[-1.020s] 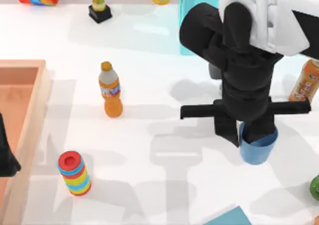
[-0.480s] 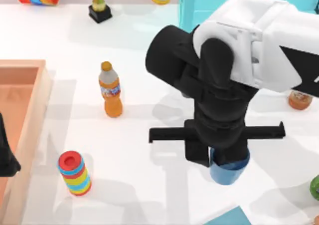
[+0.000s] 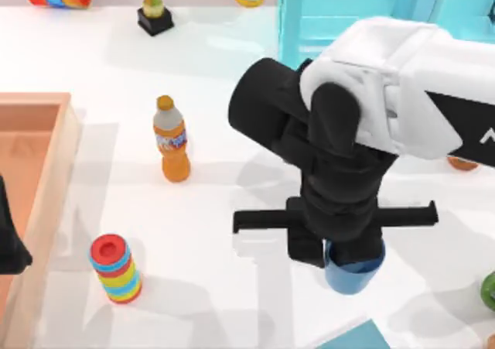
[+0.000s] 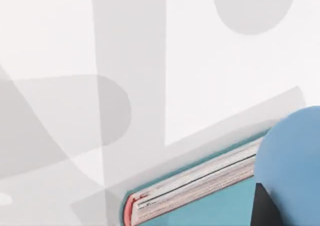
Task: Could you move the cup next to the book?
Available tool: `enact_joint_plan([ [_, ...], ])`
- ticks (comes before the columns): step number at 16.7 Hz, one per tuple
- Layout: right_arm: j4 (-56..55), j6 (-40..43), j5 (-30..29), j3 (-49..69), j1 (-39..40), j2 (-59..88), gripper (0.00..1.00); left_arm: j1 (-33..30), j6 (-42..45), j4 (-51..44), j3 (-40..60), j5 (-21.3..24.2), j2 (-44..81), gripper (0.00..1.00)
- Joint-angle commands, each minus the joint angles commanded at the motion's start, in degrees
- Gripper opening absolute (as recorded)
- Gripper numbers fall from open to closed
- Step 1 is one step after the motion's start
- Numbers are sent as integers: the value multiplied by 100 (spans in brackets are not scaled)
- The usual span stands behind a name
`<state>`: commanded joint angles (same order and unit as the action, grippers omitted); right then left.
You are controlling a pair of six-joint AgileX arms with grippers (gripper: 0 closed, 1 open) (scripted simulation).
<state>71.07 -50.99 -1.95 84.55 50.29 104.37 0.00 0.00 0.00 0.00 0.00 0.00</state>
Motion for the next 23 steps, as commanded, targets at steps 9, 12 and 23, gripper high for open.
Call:
enact_joint_plan([
  [9,-1045,51,7,-995,-61,35,0,0,0,0,0,0,0,100],
  [12,-1045,51,7,-995,-61,35,23,0,0,0,0,0,0,100],
  [23,-1045,51,7,-995,-61,35,100,0,0,0,0,0,0,100],
])
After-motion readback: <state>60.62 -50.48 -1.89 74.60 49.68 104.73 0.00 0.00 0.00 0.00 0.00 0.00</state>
